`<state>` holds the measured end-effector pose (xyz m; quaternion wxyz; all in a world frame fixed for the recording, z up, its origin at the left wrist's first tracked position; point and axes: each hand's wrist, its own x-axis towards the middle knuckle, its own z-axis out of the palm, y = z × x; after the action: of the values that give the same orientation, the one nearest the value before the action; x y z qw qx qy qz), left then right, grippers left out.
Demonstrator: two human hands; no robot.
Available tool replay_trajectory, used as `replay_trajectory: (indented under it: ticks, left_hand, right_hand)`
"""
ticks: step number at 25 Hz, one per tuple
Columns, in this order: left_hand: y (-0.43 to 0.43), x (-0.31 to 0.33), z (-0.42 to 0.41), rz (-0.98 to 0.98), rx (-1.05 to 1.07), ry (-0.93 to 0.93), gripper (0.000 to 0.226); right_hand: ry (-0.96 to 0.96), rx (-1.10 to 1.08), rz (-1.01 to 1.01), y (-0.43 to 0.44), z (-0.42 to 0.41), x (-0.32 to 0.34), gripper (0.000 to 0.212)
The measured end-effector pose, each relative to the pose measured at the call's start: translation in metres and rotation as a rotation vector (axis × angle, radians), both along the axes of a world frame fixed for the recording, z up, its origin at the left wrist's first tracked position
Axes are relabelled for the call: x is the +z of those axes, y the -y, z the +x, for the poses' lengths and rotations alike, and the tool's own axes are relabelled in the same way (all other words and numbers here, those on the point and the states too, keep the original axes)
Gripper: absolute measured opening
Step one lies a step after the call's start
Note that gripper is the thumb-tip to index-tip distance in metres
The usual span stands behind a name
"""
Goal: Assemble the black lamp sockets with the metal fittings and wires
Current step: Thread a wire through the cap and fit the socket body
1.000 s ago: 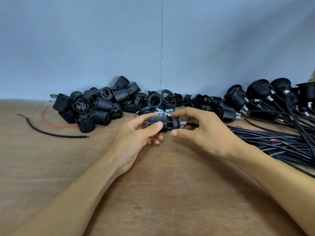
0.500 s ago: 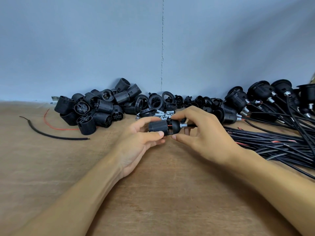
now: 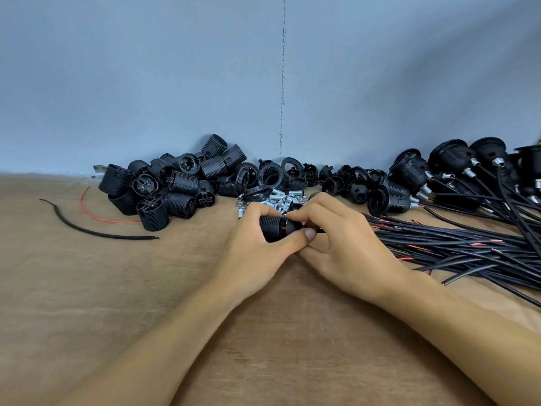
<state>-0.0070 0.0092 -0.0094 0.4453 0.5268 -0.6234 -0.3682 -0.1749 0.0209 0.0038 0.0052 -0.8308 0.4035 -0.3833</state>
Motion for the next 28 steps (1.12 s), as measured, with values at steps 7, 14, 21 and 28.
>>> replay_trajectory:
  ticks: [7,14,21,28]
  left_hand:
    - [0.002,-0.003,-0.001,-0.010,-0.024,-0.005,0.055]
    - [0.003,-0.003,-0.002,0.035,-0.058,-0.115,0.050]
    - [0.003,-0.001,-0.004,0.083,-0.074,-0.195,0.053]
    - [0.006,0.008,0.003,0.040,-0.098,-0.080,0.062]
  right_hand:
    - [-0.052,0.012,0.012,-0.001,-0.003,0.000,0.037]
    - [-0.050,-0.009,-0.012,-0.005,-0.003,0.001,0.029]
    - [-0.045,-0.043,-0.019,-0.005,-0.001,0.000,0.030]
    - [0.010,-0.063,0.095,0.000,-0.005,0.005,0.042]
